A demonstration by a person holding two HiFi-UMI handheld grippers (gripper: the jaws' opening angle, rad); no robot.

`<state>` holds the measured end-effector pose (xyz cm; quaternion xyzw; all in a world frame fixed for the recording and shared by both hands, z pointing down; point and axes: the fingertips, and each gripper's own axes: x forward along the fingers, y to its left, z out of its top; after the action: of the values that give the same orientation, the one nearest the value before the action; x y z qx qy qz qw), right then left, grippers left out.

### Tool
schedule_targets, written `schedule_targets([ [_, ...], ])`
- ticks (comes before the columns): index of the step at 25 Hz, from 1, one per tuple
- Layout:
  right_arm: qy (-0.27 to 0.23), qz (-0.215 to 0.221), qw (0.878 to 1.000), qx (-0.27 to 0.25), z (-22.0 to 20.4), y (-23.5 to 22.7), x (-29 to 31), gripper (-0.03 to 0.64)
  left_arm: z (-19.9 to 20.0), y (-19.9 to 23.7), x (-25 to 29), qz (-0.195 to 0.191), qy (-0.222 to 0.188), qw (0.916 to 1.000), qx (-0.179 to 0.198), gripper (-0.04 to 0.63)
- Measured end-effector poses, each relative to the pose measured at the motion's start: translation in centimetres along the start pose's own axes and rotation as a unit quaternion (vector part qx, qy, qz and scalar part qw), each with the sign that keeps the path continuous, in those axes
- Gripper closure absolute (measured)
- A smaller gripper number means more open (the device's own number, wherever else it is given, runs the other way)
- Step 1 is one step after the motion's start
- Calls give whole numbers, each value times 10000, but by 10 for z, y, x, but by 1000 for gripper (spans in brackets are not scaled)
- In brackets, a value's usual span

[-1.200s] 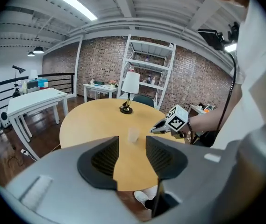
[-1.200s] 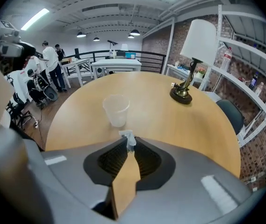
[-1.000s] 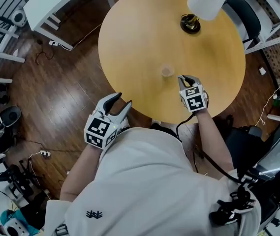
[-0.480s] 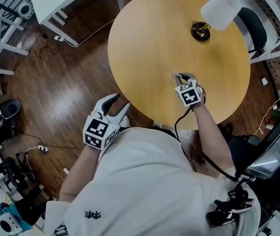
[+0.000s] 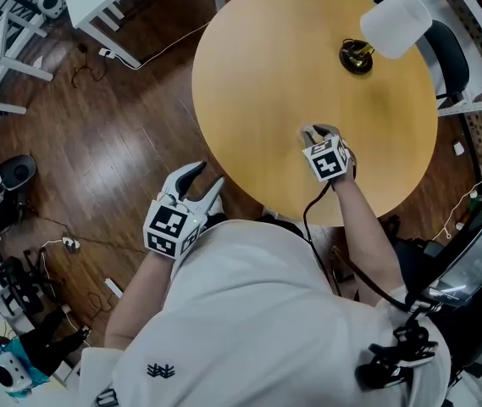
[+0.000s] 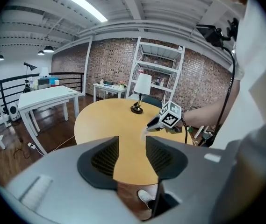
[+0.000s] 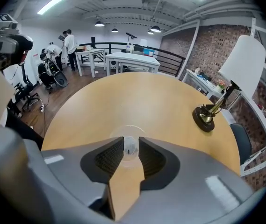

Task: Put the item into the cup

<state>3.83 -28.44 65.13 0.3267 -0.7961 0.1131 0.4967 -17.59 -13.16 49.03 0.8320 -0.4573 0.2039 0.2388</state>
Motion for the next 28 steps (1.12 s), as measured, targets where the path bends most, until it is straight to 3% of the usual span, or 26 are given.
schedule_targets([
  [7, -87, -65, 9999, 133, 9, 9, -6, 506, -2, 9, 1, -109, 6, 9999, 29, 433],
  [15, -667, -266, 9949, 713, 26, 25, -64, 506, 11, 5, 12, -577, -20, 9978, 310, 433],
  [28, -1531, -1027, 9656, 1831, -9, 46, -197, 506, 30, -30, 33, -1360, -42, 9864, 925, 433],
])
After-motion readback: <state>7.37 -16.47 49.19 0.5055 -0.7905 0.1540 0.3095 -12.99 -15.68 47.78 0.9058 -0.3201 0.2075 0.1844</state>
